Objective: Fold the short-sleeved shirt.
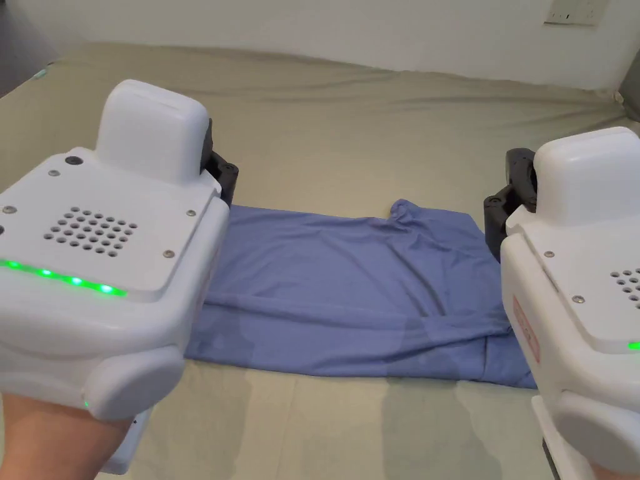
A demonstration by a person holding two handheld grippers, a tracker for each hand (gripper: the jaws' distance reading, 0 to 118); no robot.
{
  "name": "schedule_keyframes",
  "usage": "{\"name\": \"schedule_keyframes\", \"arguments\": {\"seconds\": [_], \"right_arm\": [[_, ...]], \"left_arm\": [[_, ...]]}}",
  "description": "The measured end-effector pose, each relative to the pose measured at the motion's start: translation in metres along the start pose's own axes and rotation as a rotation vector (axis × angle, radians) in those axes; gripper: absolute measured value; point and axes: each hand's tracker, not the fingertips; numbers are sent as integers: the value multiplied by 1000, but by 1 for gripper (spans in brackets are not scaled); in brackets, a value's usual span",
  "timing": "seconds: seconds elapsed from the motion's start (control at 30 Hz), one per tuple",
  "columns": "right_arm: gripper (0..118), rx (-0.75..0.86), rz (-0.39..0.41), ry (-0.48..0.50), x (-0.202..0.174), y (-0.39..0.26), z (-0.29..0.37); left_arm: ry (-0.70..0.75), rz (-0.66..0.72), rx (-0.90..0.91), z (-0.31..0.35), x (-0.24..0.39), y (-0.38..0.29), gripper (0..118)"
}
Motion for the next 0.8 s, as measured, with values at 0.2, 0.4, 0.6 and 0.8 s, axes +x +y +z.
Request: {"name": "schedule_keyframes", "arguments": {"seconds": [0.2, 0.4, 0.6, 0.8], "right_arm": [[2, -28, 3, 6, 5, -10, -6], [2, -111, -27, 8, 16, -38, -15], [2, -201, -38, -12, 31, -66, -27], [2, -294, -15, -18, 43, -91, -35]], "left_arm": [[-132, 119, -178, -28, -17, -26, 0], [-46, 215, -515, -82, -43, -146, 0], [-18, 324, -800, -127, -58, -233, 116], [39, 371, -843, -172, -71, -269, 115]]}}
